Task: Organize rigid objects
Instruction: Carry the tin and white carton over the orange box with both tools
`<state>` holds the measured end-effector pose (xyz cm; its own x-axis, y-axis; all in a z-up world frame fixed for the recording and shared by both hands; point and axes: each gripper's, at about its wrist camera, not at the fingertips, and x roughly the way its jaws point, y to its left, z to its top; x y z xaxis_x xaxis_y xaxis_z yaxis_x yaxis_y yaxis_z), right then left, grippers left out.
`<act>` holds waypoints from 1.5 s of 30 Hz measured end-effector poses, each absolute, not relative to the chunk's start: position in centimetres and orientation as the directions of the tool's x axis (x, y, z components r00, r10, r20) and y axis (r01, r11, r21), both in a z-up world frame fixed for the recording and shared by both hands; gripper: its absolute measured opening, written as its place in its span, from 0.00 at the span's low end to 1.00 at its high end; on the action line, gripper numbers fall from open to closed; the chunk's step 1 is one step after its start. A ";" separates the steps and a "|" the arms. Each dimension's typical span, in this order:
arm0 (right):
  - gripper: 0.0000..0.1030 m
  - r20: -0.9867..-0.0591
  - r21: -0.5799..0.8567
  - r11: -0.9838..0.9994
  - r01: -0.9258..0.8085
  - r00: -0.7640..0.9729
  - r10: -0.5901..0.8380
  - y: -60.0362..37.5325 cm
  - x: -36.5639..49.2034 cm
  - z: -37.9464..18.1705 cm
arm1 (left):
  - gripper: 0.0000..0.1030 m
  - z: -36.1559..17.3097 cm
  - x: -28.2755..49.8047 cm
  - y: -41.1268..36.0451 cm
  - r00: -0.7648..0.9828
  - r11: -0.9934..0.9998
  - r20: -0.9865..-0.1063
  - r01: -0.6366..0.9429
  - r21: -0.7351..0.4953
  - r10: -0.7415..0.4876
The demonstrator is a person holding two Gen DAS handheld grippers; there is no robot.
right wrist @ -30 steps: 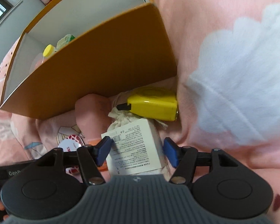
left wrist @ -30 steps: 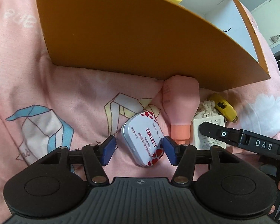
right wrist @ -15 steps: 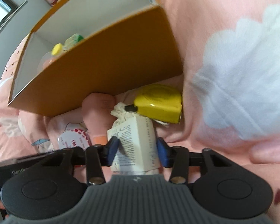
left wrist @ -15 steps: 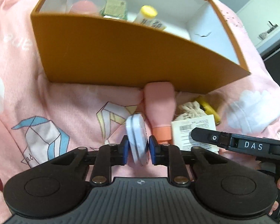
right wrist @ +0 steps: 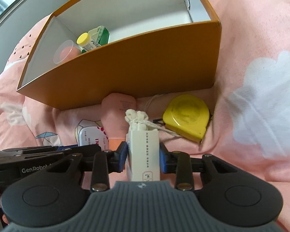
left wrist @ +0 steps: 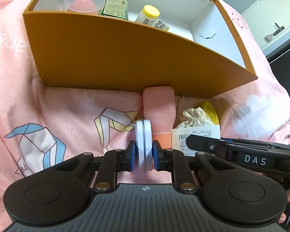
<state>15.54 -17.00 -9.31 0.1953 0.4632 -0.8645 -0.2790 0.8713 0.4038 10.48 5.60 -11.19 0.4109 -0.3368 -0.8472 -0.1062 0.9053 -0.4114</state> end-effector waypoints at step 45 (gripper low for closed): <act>0.26 -0.749 0.244 0.853 -0.461 0.470 0.467 -15.3 23.3 5.2 | 0.19 1.5 15.9 6.1 0.717 0.930 -0.650 -0.006 -0.367 -0.252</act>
<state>23.32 -15.34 5.16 0.4697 0.4673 -0.7490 -0.4606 0.8535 0.2437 15.87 6.12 1.48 0.7172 -0.2520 -0.6498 -0.0056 0.9302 -0.3670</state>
